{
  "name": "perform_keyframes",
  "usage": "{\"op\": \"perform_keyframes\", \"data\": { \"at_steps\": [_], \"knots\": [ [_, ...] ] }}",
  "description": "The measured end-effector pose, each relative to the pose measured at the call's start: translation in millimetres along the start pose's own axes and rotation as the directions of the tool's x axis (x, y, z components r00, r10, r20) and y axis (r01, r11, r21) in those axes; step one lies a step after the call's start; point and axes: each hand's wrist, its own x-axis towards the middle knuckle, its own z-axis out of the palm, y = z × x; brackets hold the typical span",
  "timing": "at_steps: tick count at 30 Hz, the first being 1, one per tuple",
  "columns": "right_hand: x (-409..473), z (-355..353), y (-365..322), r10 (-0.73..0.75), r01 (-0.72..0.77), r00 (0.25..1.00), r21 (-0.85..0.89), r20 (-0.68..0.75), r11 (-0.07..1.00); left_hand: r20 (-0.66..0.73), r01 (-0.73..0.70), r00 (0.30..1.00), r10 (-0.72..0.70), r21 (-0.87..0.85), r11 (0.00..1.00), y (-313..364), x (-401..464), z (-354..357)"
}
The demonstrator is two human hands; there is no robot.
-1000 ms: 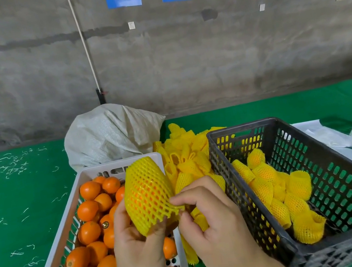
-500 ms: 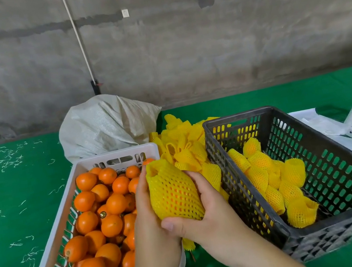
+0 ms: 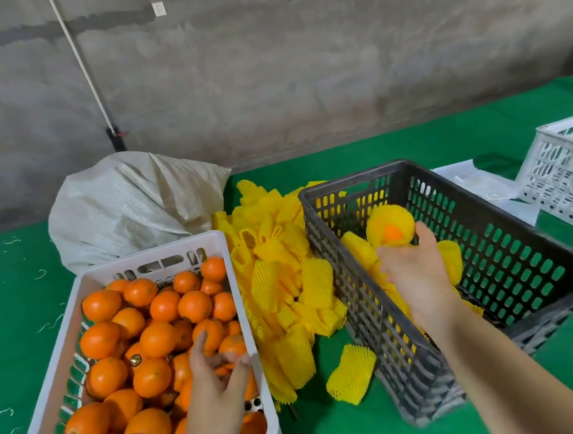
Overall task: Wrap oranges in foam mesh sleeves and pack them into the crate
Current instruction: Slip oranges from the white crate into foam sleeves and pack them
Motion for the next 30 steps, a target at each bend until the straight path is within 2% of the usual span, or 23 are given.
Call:
{"op": "perform_keyframes", "data": {
  "at_steps": [2, 4, 5, 6, 7, 8, 9, 10, 12, 13, 14, 15, 16, 17, 19, 21, 23, 25, 27, 29, 30],
  "knots": [
    [13, 4, 5, -0.067, 0.066, 0.998, -0.14, -0.006, 0.988, 0.04, 0.143, 0.989, -0.14, -0.064, 0.988, -8, 3, 3],
    [9, 14, 17, -0.142, 0.181, 0.981, -0.346, 0.135, 0.921, 0.068, 0.224, 0.973, -0.22, -0.062, 0.973, -15, 8, 3],
    [3, 19, 27, -0.17, 0.269, 0.957, -0.506, 0.234, 0.819, 0.078, 0.238, 0.969, -0.235, -0.041, 0.97, -16, 10, 3],
    [-5, 25, 38, -0.199, 0.37, 0.926, -0.67, 0.32, 0.643, 0.087, 0.23, 0.97, -0.228, -0.01, 0.973, -17, 10, 4],
    [-11, 31, 47, -0.233, 0.452, 0.892, -0.788, 0.388, 0.418, 0.1, 0.214, 0.971, -0.216, 0.033, 0.976, -17, 10, 5],
    [-16, 35, 54, -0.259, 0.509, 0.851, -0.837, 0.456, 0.201, 0.118, 0.196, 0.972, -0.204, 0.076, 0.978, -16, 8, 6],
    [-18, 39, 59, -0.248, 0.527, 0.832, -0.846, 0.495, 0.079, 0.139, 0.173, 0.972, -0.188, 0.114, 0.978, -15, 7, 7],
    [-20, 42, 60, -0.222, 0.522, 0.834, -0.852, 0.505, 0.025, 0.161, 0.133, 0.974, -0.159, 0.162, 0.978, -15, 7, 6],
    [-17, 45, 59, -0.187, 0.505, 0.846, -0.863, 0.498, -0.013, 0.192, -0.001, 0.979, -0.064, 0.32, 0.947, -18, 12, 1],
    [-16, 46, 60, -0.188, 0.503, 0.845, -0.863, 0.5, -0.033, 0.214, -0.095, 0.977, -0.006, 0.459, 0.883, -19, 18, -4],
    [-15, 46, 60, -0.191, 0.511, 0.836, -0.856, 0.515, -0.076, 0.241, -0.175, 0.97, 0.029, 0.609, 0.774, -20, 25, -9],
    [-15, 48, 62, -0.183, 0.525, 0.821, -0.841, 0.541, -0.133, 0.255, -0.206, 0.967, 0.018, 0.735, 0.646, -20, 32, -14],
    [-17, 51, 65, -0.172, 0.54, 0.805, -0.822, 0.567, -0.182, 0.254, -0.179, 0.966, -0.054, 0.804, 0.566, -20, 38, -18],
    [-20, 54, 70, -0.164, 0.559, 0.791, -0.805, 0.59, -0.198, 0.248, -0.132, 0.956, -0.154, 0.838, 0.53, -22, 43, -21],
    [-29, 59, 90, -0.1, 0.608, 0.781, -0.787, 0.617, -0.107, 0.272, -0.092, 0.88, -0.389, 0.902, 0.422, -28, 45, -18],
    [-39, 64, 116, 0.147, 0.612, 0.782, -0.791, 0.606, 0.005, 0.288, -0.14, 0.784, -0.551, 0.945, 0.295, -30, 45, -10],
    [-47, 66, 134, 0.463, 0.59, 0.714, -0.807, 0.525, 0.005, 0.251, -0.148, 0.767, -0.59, 0.965, 0.217, -27, 43, -3],
    [-52, 66, 148, 0.624, 0.561, 0.636, -0.827, 0.454, 0.03, 0.203, -0.16, 0.779, -0.593, 0.979, 0.124, -21, 39, 2],
    [-55, 65, 157, 0.638, 0.497, 0.633, -0.862, 0.439, 0.1, 0.162, -0.175, 0.818, -0.552, 0.984, 0.029, -19, 33, 4],
    [-56, 65, 164, 0.58, 0.394, 0.697, -0.901, 0.421, 0.18, 0.095, -0.144, 0.866, -0.491, 0.988, -0.062, -23, 30, 6],
    [-55, 64, 166, 0.564, 0.364, 0.719, -0.911, 0.407, 0.194, 0.053, -0.102, 0.87, -0.489, 0.992, -0.076, -23, 29, 7]
  ]
}}
